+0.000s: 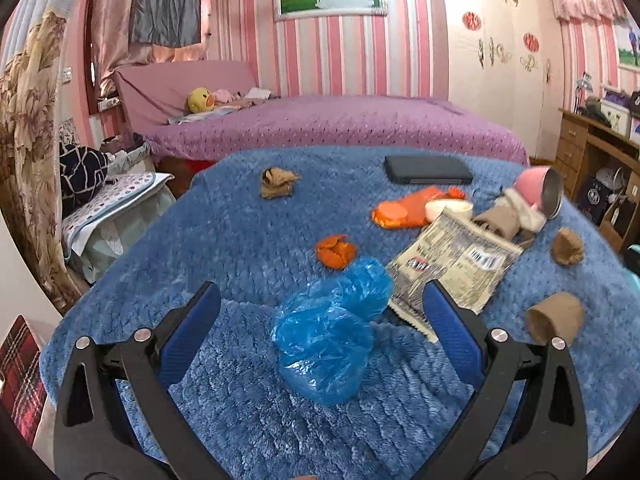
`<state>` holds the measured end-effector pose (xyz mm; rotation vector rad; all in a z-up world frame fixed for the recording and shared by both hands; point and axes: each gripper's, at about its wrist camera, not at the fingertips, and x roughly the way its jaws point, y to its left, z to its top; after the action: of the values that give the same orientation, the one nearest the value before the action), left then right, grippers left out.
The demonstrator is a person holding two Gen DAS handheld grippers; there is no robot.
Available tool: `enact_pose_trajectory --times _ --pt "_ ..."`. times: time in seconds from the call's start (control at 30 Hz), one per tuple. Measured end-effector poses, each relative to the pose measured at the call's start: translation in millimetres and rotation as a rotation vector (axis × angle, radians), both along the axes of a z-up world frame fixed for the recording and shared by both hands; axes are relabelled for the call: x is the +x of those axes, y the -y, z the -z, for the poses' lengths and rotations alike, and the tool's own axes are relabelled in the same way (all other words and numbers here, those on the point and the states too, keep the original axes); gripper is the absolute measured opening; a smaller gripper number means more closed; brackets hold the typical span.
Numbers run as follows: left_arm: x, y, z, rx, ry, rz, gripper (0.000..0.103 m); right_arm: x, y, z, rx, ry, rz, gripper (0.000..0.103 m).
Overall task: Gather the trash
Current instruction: 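Grasp the blue plastic bag with the left tool while the right tool grasps the cardboard tube, then carry the bag and tube to the light-blue basket and release both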
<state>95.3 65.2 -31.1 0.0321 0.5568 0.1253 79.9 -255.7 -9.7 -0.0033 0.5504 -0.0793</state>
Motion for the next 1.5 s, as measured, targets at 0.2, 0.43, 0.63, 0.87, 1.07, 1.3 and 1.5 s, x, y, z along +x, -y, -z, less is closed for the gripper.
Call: enact_pose_trajectory --times 0.2,0.43,0.63,0.87,1.07,1.3,1.5 --pt "23.4 -4.8 18.5 -0.012 -0.074 -0.011 0.098 5.4 -5.6 4.4 0.012 -0.016 -0.029 0.099" --pt "25.5 -14.4 22.8 -0.07 -0.108 -0.002 0.087 10.6 -38.9 15.5 -0.008 -0.048 -0.119 0.099" --pt "25.2 -11.9 29.7 -0.06 -0.149 0.047 0.04 12.9 -71.7 27.7 -0.036 -0.08 -0.195 0.099" --pt "12.6 -25.0 19.0 -0.123 -0.105 0.022 0.035 19.4 -89.8 39.8 -0.025 -0.139 -0.241 0.099" --pt "12.6 -24.4 17.5 -0.116 -0.107 0.019 0.034 26.5 -95.1 46.8 -0.013 -0.165 -0.264 0.086" --pt "9.4 -18.6 11.5 -0.102 -0.087 0.014 0.034 28.5 -94.6 49.0 -0.004 -0.19 -0.307 0.053" --pt "3.6 -11.4 1.4 -0.103 -0.05 0.014 0.034 19.6 -80.4 34.5 0.002 -0.134 -0.306 0.053"
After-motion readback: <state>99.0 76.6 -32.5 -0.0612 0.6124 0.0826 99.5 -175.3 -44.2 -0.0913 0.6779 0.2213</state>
